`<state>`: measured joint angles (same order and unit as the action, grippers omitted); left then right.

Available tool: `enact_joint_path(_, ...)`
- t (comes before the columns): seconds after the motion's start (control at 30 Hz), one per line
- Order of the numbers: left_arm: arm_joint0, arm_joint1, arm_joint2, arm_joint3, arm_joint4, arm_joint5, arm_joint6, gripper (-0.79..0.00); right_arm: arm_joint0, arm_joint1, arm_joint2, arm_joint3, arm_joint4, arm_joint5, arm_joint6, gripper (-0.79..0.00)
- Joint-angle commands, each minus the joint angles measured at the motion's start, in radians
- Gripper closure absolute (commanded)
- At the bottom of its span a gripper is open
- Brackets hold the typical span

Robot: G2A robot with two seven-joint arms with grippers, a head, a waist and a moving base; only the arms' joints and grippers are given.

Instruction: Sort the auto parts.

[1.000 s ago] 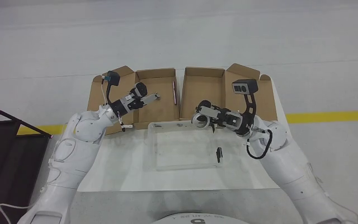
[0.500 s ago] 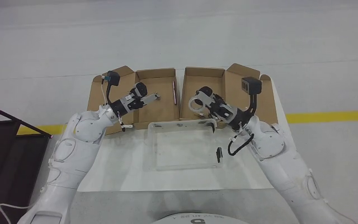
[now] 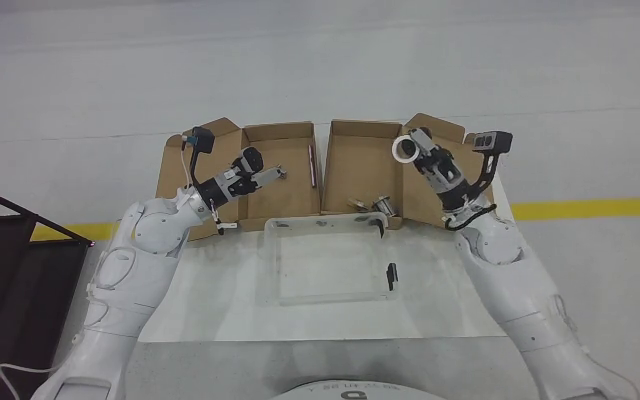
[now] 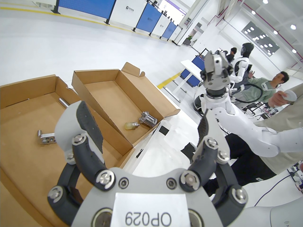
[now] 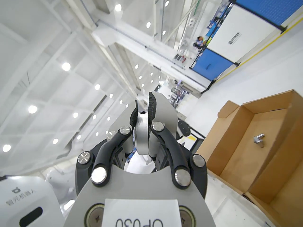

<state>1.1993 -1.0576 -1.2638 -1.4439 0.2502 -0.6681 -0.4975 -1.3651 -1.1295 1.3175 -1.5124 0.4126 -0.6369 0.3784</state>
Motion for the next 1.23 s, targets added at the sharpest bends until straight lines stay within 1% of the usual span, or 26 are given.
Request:
enact_joint_path(0.0, 0.000, 0.000, 0.000, 0.000, 0.000, 0.000, 0.000, -0.785, 0.005, 0.000, 0.014, 0.053, -0.010, 0.036, -0.022, 0.000)
enact_joint_path(0.07, 0.000, 0.000, 0.000, 0.000, 0.000, 0.000, 0.000, -0.785, 0.015, 0.000, 0.018, 0.098, -0.105, 0.095, -0.075, 0.000)
enact_joint_path(0.2, 0.000, 0.000, 0.000, 0.000, 0.000, 0.000, 0.000, -0.785, 0.048, -0.008, -0.026, 0.171, -0.242, 0.298, -0.151, 0.000)
enact_joint_path(0.23, 0.000, 0.000, 0.000, 0.000, 0.000, 0.000, 0.000, -0.785, 0.060, -0.011, -0.042, 0.178, -0.268, 0.338, -0.151, 0.000)
enact_joint_path(0.37, 0.000, 0.000, 0.000, 0.000, 0.000, 0.000, 0.000, -0.785, 0.090, -0.018, -0.096, 0.216, -0.368, 0.444, -0.138, 0.000)
enact_joint_path(0.47, 0.000, 0.000, 0.000, 0.000, 0.000, 0.000, 0.000, -0.785, 0.104, -0.023, -0.128, 0.227, -0.444, 0.496, -0.147, 0.000)
enact_joint_path(0.73, 0.000, 0.000, 0.000, 0.000, 0.000, 0.000, 0.000, -0.785, 0.117, -0.033, -0.147, 0.228, -0.498, 0.530, -0.185, -0.006)
enact_joint_path(0.8, 0.000, 0.000, 0.000, 0.000, 0.000, 0.000, 0.000, -0.785, 0.117, -0.035, -0.147, 0.225, -0.508, 0.537, -0.186, -0.065)
enact_joint_path(0.87, 0.000, 0.000, 0.000, 0.000, 0.000, 0.000, 0.000, -0.785, 0.116, -0.036, -0.148, 0.222, -0.512, 0.542, -0.186, -0.142)
enact_joint_path(0.9, 0.000, 0.000, 0.000, 0.000, 0.000, 0.000, 0.000, -0.785, 0.116, -0.037, -0.147, 0.222, -0.514, 0.545, -0.187, -0.225)
enact_joint_path(0.93, 0.000, 0.000, 0.000, 0.000, 0.000, 0.000, 0.000, -0.785, 0.116, -0.038, -0.147, 0.221, -0.518, 0.549, -0.189, -0.265)
enact_joint_path(0.97, 0.000, 0.000, 0.000, 0.000, 0.000, 0.000, 0.000, -0.785, 0.115, -0.039, -0.147, 0.218, -0.520, 0.551, -0.191, -0.336)
enact_joint_path(1.0, 0.000, 0.000, 0.000, 0.000, 0.000, 0.000, 0.000, -0.785, 0.113, -0.039, -0.146, 0.214, -0.524, 0.551, -0.195, -0.354)
enact_joint_path(1.07, 0.000, 0.000, 0.000, 0.000, 0.000, 0.000, 0.000, -0.785, 0.106, -0.040, -0.140, 0.200, -0.528, 0.545, -0.203, -0.311)
enact_joint_path(1.1, 0.000, 0.000, 0.000, 0.000, 0.000, 0.000, 0.000, -0.785, 0.101, -0.039, -0.135, 0.193, -0.531, 0.544, -0.210, -0.314)
enact_joint_path(1.2, 0.000, 0.000, 0.000, 0.000, 0.000, 0.000, 0.000, -0.785, 0.080, -0.037, -0.112, 0.151, -0.535, 0.536, -0.233, -0.366)
